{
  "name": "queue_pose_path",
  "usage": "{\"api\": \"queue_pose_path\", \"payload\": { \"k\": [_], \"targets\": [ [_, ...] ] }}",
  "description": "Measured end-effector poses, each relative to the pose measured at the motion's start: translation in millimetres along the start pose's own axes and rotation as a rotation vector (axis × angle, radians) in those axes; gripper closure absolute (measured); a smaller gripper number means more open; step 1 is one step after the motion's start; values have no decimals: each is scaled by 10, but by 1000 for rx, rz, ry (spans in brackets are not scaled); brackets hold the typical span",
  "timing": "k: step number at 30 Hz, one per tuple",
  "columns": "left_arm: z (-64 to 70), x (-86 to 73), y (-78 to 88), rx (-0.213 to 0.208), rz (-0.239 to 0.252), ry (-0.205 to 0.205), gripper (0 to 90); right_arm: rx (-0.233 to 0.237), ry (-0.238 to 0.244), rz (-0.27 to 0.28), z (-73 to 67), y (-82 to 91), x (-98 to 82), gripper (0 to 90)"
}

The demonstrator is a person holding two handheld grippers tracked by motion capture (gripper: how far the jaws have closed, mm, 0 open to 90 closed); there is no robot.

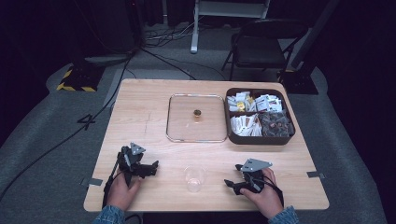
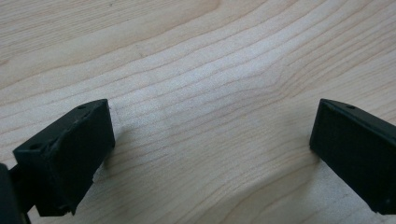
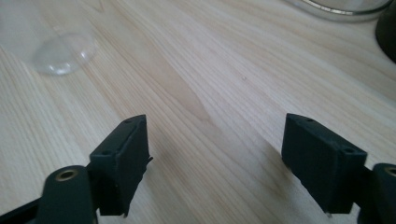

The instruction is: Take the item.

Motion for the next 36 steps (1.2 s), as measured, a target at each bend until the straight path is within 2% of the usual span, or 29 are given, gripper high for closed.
{"api": "queue_pose_path", "payload": {
  "k": [4,9,14,23,36],
  "targets": [
    [0,0,0,0,0,0,2,-5,-5,16,-4,106,78,241],
    [0,0,0,0,0,0,2,-2,-44,17,18,262,182,271],
    [0,0,0,0,0,0,2,7,-73,45,84,381,260,271],
    [1,-1,-1,-2,1,-2,3,0,-77,92,213,493,444,250],
    [1,4,-5,-4,2,-8,2,-20,-100,151,333,608,566,216]
  ]
}}
Point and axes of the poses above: each handheld gripper's, and its own axes: y roughly backward along the jaws, x roughly out of its top, z roughly to its right, the point moved 1 cm from there along -y, roughly forward along the jaws, and after that the axes turned 9 degrees about -x, right-handed, at the moved point
